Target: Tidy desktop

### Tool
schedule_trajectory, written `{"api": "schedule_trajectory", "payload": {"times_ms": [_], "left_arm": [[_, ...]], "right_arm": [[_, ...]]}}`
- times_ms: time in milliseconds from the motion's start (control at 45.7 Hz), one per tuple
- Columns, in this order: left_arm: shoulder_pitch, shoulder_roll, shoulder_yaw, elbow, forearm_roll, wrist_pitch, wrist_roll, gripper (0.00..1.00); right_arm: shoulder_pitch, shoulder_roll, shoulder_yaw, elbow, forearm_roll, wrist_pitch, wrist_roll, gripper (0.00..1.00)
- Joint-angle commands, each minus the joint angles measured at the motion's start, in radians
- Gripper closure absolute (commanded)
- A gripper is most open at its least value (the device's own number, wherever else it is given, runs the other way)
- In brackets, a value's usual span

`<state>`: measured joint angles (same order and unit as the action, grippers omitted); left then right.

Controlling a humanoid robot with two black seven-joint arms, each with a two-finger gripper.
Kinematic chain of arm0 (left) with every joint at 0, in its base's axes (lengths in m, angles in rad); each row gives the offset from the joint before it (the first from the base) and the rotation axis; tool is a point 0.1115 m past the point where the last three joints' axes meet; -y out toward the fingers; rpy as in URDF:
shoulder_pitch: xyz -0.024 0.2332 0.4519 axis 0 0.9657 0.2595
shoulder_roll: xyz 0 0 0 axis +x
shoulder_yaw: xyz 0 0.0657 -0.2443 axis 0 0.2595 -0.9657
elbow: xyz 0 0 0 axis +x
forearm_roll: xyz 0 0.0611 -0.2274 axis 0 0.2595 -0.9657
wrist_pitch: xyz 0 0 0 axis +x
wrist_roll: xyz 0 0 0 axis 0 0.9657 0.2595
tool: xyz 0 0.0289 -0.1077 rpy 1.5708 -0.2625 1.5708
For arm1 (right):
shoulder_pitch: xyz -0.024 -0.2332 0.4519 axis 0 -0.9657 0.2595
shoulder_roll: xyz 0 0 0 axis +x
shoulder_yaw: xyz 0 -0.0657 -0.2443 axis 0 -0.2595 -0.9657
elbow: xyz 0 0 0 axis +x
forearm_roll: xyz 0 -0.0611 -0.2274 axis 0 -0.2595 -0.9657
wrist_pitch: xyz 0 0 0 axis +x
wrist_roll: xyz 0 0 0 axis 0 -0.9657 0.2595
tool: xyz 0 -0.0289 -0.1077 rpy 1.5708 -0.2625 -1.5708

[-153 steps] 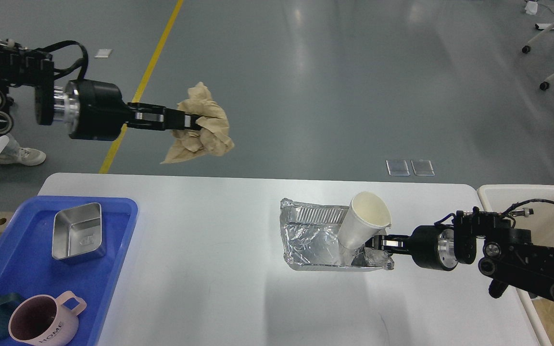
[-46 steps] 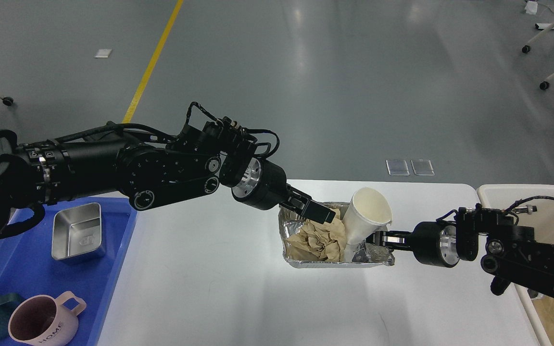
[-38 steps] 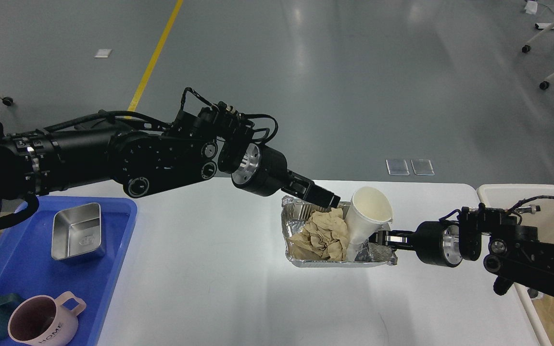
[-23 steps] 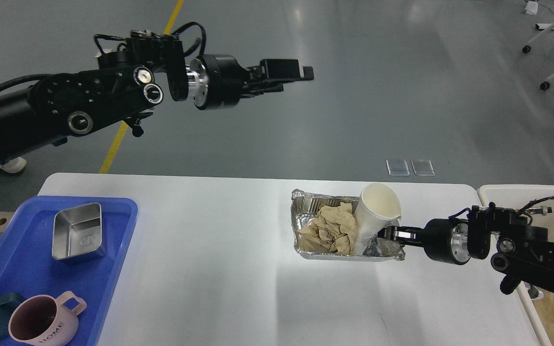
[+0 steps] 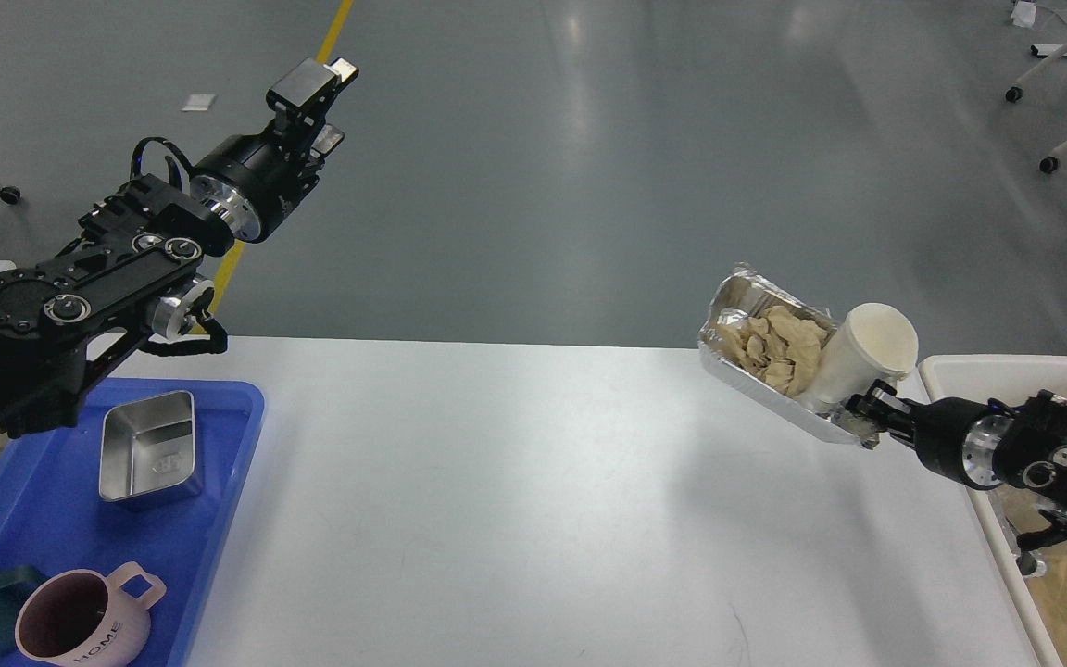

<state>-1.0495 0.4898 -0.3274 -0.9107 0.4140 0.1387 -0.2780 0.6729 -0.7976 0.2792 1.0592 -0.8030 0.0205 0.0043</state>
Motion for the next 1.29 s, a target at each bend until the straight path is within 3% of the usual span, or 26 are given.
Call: {"api": "schedule_trajectory", "payload": {"times_ms": [0, 109, 394, 613, 985, 1007, 1051, 1139, 1160, 1270], "left_arm": [[0.066, -0.004, -0.085, 0.045, -0.072, 0.002, -0.032, 0.13], [0.071, -0.008, -0.091, 0.102, -0.161, -0.004, -0.061, 0.13], [0.092, -0.025, -0.143, 0.116, -0.276, 0.005, -0.081, 0.07], [0.149, -0.050, -0.268, 0.116, -0.276, 0.001, -0.158, 0.05], [0.181, -0.091, -0.344, 0.116, -0.277, -0.005, -0.161, 0.05], [0.184, -0.094, -0.349, 0.116, -0.277, -0.008, -0.159, 0.05], [0.184, -0.105, -0.354, 0.116, -0.280, -0.008, -0.158, 0.05], [0.189, -0.122, -0.371, 0.116, -0.294, -0.008, -0.158, 0.05], [0.190, -0.123, -0.377, 0.118, -0.299, -0.008, -0.158, 0.05], [0.201, -0.129, -0.409, 0.122, -0.313, -0.008, -0.158, 0.05]], "right_arm": [[-0.093, -0.003, 0.049, -0.074, 0.122, -0.043, -0.009, 1.00], [-0.174, -0.015, 0.086, -0.151, 0.215, -0.065, -0.010, 1.00], [-0.306, -0.029, 0.173, -0.326, 0.392, -0.076, -0.010, 1.00], [-0.369, -0.029, 0.206, -0.387, 0.403, -0.074, -0.009, 1.00], [-0.394, -0.015, 0.206, -0.464, 0.403, -0.076, -0.010, 1.00], [-0.394, -0.014, 0.206, -0.470, 0.403, -0.077, -0.010, 0.97], [-0.392, -0.003, 0.206, -0.487, 0.403, -0.085, -0.009, 0.73], [-0.389, 0.026, 0.221, -0.537, 0.403, -0.143, -0.006, 0.07], [-0.389, 0.034, 0.227, -0.556, 0.403, -0.166, -0.004, 0.00], [-0.381, 0.113, 0.276, -0.639, 0.403, -0.198, -0.001, 0.00]]}}
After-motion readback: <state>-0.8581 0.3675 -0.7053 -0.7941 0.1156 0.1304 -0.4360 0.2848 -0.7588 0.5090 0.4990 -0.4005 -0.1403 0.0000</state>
